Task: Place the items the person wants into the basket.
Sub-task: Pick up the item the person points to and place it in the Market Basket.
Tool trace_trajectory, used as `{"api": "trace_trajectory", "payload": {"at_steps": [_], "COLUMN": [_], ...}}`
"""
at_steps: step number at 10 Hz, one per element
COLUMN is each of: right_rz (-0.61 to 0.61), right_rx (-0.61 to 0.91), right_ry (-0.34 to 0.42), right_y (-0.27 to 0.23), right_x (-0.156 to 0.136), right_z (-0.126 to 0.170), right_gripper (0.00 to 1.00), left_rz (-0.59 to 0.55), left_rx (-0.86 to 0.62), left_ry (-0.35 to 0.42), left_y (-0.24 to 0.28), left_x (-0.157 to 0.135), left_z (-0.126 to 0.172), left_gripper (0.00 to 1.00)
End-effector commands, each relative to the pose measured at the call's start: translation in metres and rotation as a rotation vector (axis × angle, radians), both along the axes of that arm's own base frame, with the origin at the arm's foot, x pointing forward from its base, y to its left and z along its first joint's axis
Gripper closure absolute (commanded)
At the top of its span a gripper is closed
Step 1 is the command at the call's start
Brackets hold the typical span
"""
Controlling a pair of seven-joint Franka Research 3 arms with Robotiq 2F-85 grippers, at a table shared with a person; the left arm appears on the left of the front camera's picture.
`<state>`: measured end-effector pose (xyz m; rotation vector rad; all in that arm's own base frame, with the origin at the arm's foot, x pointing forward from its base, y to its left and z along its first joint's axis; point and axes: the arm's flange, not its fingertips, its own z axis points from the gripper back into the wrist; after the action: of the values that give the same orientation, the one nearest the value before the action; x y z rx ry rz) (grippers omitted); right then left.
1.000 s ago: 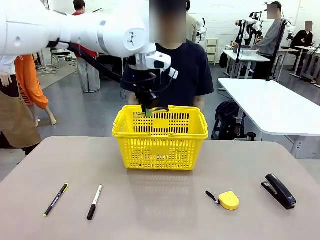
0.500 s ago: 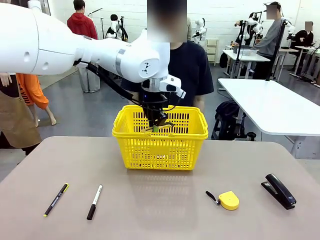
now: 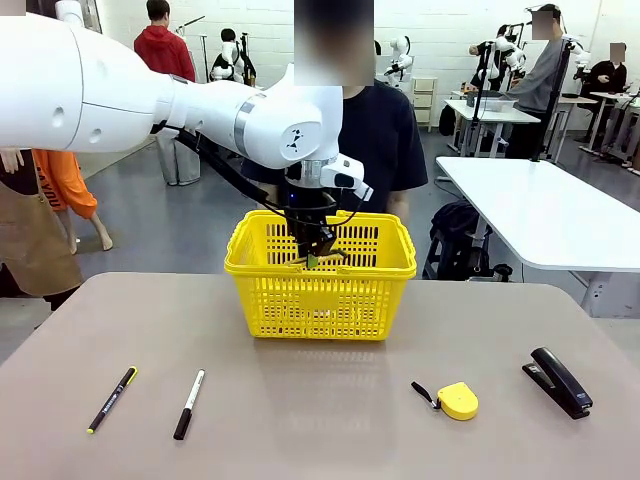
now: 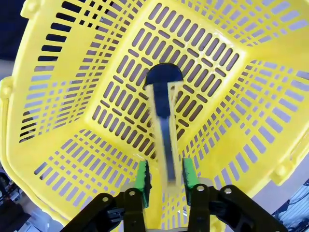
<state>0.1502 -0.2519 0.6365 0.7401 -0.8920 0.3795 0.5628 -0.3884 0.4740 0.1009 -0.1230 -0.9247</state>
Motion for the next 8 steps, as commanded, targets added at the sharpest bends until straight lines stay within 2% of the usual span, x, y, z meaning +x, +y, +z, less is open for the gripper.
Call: {"api": "trace_trajectory", "payload": {"at_steps": [1,8], "right_rz": [0.011,0.011], "right_rx": [0.018,0.018], "right_ry": [-0.024,-0.024], "right_y": [0.0011,0.0011], "right_x": [0.0010,0.0010], "right_z": [0.0022,0.0022], "right_gripper": [0.00,0.00], "left_rz": [0.018,0.024], "left_rx": [0.028,0.019], "left_ry": [-0.005,0.003], "left_y": [0.0003,0.0023], "left_x": [-0.0012,-0.0019], "left_z": [-0.0026,0.0026], "left_gripper": [0.00,0.00]}}
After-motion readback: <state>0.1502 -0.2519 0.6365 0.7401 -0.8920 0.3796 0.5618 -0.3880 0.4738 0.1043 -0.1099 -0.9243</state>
